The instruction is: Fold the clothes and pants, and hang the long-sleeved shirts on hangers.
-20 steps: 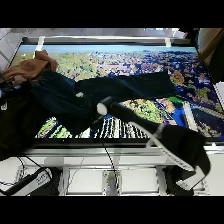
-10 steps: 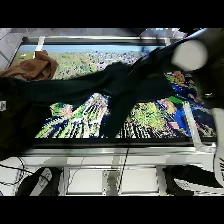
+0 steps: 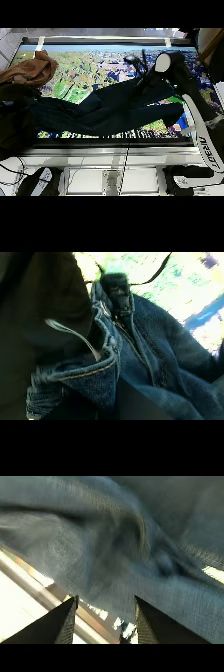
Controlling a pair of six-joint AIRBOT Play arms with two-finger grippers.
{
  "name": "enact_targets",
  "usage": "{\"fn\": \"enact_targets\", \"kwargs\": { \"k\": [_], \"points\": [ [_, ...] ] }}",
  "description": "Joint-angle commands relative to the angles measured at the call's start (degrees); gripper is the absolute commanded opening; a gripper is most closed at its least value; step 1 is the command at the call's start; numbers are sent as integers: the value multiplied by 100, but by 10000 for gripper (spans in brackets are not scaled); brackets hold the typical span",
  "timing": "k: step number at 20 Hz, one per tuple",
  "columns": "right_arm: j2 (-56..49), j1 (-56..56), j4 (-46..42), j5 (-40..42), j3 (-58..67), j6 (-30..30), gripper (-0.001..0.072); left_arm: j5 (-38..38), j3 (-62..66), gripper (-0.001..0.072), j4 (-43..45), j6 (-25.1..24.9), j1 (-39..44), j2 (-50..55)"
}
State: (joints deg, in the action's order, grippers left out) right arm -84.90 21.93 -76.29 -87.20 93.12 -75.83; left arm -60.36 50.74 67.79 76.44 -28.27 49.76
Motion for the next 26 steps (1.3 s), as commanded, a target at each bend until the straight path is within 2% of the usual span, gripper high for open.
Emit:
{"fn": "enact_targets", "kwargs": {
  "k": [1, 4, 7, 9, 11, 13, 17, 22, 26],
  "points": [
    [39, -280, -520, -223, -304, 9, 392, -11, -138, 41, -4, -2, -4, -9],
    [767, -1244, -999, -216, -321, 9, 392, -13, -138, 41, -4, -2, -4, -9],
    [1617, -2957, -793, -214, -999, 9, 392, -11, -136, 41, 31, -2, -4, -9],
    [2177, -4225, -297, -7, -2184, 28, 392, -11, -138, 41, 85, 0, -4, -9],
    [2549, -5283, 632, 658, -3628, 92, 389, 9, -138, 41, 76, 0, -4, -9],
    [2514, -5873, 1364, 1084, -4673, 468, 381, 11, -138, 41, 79, 0, -4, -9],
    [2013, -6207, 1668, 1576, -5560, 811, 381, 11, -138, 41, 81, 0, -4, -9],
    [1314, -6188, 2570, 2177, -5576, 1276, 381, 31, -138, 41, 79, 2, -4, -9],
    [898, -6190, 2852, 2494, -5576, 1449, 381, 33, -138, 41, 79, 2, -4, -7]
  ]
}}
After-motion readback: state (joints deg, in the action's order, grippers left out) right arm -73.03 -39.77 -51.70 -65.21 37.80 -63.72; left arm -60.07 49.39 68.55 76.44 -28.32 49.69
